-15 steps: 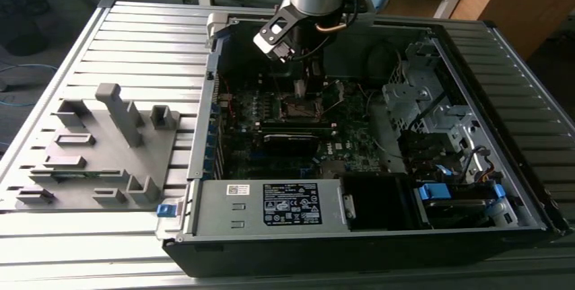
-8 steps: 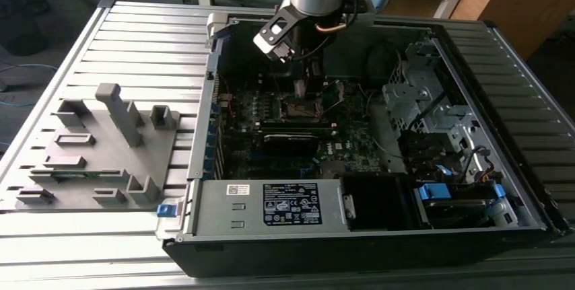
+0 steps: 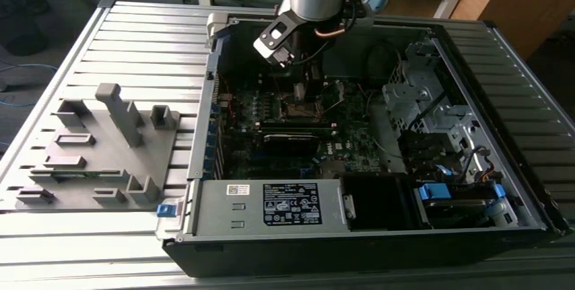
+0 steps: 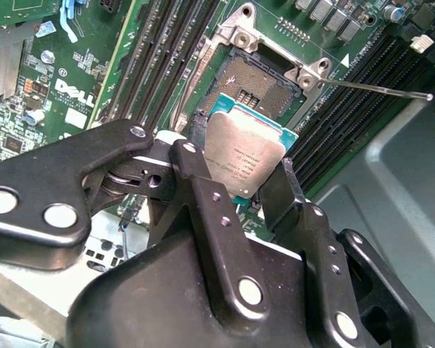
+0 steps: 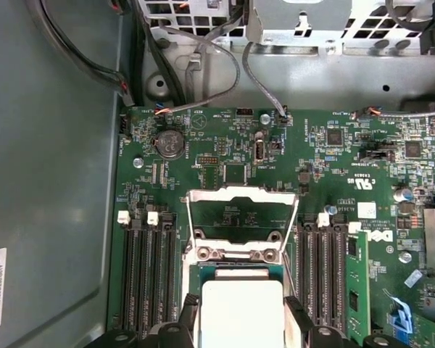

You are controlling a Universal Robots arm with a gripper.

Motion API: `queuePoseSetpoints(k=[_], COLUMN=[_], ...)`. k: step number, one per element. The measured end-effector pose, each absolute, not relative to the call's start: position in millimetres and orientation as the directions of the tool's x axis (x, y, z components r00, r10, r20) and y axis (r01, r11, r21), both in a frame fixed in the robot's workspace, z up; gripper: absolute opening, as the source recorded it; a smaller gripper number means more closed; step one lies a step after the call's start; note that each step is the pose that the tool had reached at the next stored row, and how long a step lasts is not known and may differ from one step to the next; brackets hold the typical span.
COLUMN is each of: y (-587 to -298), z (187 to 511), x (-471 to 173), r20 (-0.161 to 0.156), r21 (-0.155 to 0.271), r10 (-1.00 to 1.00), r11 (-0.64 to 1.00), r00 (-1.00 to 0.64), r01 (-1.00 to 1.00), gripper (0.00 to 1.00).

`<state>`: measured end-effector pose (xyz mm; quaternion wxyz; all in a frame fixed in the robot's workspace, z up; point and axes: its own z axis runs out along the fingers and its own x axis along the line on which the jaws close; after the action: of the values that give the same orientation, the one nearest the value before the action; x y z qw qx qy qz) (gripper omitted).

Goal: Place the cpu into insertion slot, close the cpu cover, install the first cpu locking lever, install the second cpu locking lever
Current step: 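Place the cpu into insertion slot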

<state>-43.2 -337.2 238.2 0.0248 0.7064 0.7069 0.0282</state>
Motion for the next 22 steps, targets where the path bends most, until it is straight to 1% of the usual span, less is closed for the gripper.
queuePoseSetpoints(k=[22], y=[-337.2], z=[223.7], x=[-43.9], r20=[0.004], r21=[0.075], r10=[1.0], r11=[0.0], r00=[-0.001], r01=[0.997], gripper=[0.54])
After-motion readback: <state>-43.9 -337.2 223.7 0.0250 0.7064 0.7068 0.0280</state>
